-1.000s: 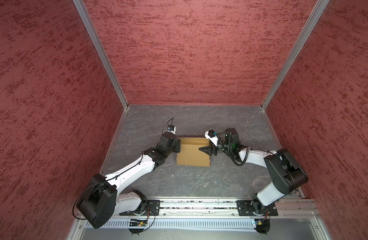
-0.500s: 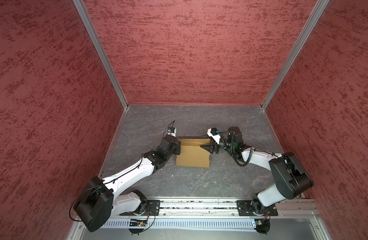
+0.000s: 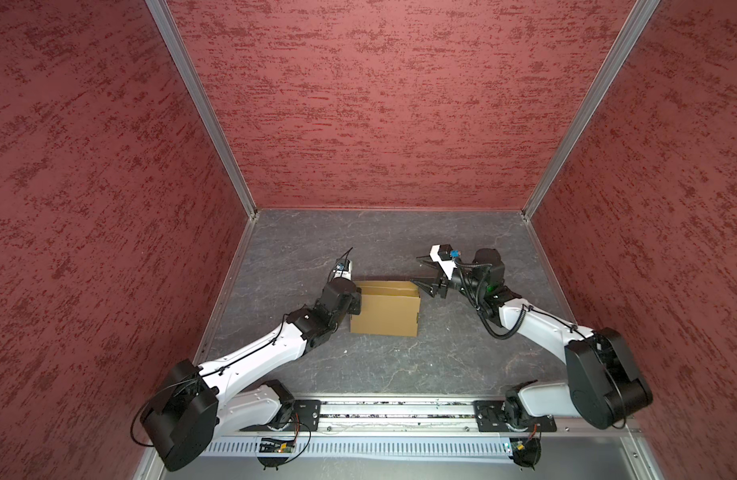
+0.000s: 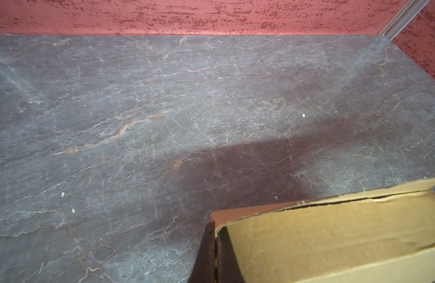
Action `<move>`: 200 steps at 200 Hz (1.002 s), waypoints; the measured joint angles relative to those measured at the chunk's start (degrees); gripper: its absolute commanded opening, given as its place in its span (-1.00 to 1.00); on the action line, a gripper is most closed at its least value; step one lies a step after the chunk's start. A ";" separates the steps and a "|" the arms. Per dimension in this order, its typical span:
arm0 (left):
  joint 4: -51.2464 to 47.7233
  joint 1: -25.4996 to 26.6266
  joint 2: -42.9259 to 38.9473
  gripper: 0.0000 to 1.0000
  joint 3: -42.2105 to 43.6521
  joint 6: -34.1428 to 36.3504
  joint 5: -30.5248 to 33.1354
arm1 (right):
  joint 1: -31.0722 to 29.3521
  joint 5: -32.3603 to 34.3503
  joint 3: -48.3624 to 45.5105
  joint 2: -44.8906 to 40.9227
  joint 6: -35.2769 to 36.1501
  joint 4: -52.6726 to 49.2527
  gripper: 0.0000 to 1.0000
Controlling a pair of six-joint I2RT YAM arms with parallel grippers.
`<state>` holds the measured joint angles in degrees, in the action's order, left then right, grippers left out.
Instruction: Fold the paper box
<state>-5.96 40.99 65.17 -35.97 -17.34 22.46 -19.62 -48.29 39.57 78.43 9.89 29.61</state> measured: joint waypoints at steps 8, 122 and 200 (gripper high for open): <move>0.00 0.44 -0.33 -1.00 0.26 0.00 0.66 | 0.02 0.57 0.00 -0.85 -0.35 -0.63 0.34; 1.18 6.71 -7.85 -1.00 5.64 0.02 10.47 | -2.05 19.61 10.71 -12.31 -10.45 -26.10 -0.05; 3.41 7.17 -11.10 -1.00 9.05 -0.02 12.26 | -15.19 37.24 17.59 -10.93 -22.64 -50.56 -0.16</move>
<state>-2.55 48.16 54.06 -26.92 -17.37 34.72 -34.81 -11.05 57.17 67.51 -12.75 -20.95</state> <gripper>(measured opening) 0.043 0.426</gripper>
